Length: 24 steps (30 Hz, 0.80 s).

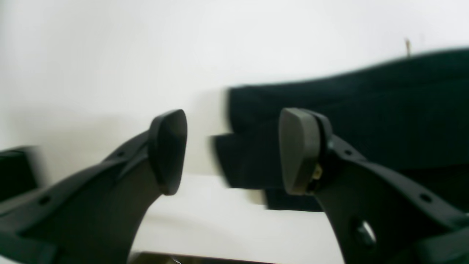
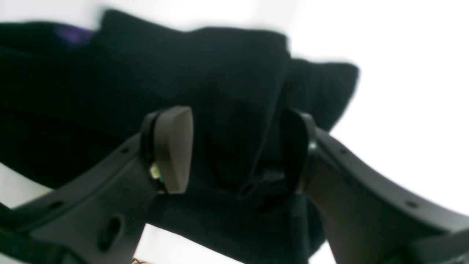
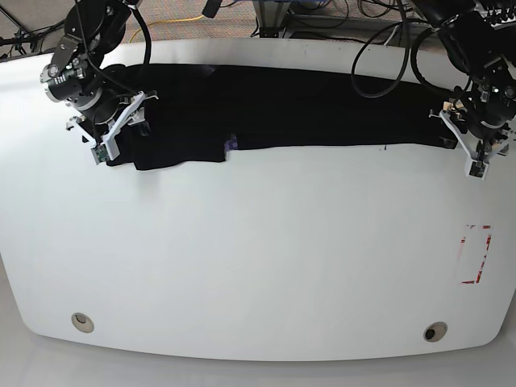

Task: Fold the T-shirt properly
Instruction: 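Release the hem and regrasp the folded strip ends with both grippers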

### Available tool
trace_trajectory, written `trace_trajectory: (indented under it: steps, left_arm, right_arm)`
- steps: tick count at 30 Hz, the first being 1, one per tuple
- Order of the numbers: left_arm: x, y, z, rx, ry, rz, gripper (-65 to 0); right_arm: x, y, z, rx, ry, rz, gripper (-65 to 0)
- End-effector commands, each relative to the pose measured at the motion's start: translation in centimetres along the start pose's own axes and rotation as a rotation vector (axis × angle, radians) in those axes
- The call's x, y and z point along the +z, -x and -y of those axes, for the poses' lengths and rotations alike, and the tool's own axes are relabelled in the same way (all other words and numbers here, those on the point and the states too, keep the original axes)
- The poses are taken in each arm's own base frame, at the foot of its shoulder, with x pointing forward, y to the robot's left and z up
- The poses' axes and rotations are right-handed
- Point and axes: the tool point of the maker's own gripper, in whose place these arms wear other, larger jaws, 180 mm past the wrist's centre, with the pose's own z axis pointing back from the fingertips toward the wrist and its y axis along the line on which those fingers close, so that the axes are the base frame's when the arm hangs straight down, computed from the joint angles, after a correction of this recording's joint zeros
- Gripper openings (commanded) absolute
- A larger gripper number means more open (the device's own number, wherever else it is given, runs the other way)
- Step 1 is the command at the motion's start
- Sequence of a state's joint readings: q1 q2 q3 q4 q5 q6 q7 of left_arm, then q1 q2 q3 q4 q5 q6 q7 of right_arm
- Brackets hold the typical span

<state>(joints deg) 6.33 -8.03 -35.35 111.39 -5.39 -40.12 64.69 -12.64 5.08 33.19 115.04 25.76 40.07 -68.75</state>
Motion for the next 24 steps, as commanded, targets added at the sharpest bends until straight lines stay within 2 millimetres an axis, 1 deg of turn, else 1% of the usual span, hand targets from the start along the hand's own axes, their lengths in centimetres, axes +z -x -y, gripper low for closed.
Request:
trace_trajectory:
  steps: [1,4,7,11,13,16,19,21,24]
  left_arm:
    - [0.6,-1.8,-0.3,-0.006,-0.006,0.066,-27.8]
    - [0.7,-2.3,0.0,0.009,0.023,0.097,-27.8]
    - [0.7,-2.3,0.5,0.018,0.044,0.106,-27.8]
    - [0.0,0.0,1.2,0.030,0.074,0.045,-27.8]
    - [-0.3,1.0,1.0,0.055,0.077,0.023,-27.8]
    - [-0.6,2.6,0.0,0.148,0.084,0.014,-27.5]
    - [-1.3,4.3,-0.3,0.255,0.121,0.010,-27.2]
    - [-1.9,4.8,-0.5,0.313,0.144,0.014,-26.5]
    - [-2.4,5.6,-0.3,0.382,0.179,0.018,-21.4]
  right_arm:
    - [0.8,-1.8,0.1,0.009,-0.024,0.075,-29.3]
    - [0.8,-2.4,-0.8,-0.005,-0.068,0.110,-29.3]
    - [0.4,-2.8,-2.2,0.007,-0.119,0.120,-29.3]
    - [-0.4,-2.0,-4.3,0.030,-0.180,0.085,-29.5]
    - [-1.0,-1.6,-4.7,0.022,-0.203,0.069,-30.9]
    - [-1.9,-0.6,-5.1,-0.004,-0.230,0.040,-41.5]
    - [-2.8,0.8,-5.1,-0.043,-0.251,0.000,-51.0]
    - [-3.5,1.2,-4.7,-0.062,-0.258,-0.018,-54.9]
    - [-4.3,2.5,-4.2,-0.094,-0.267,-0.058,-55.5]
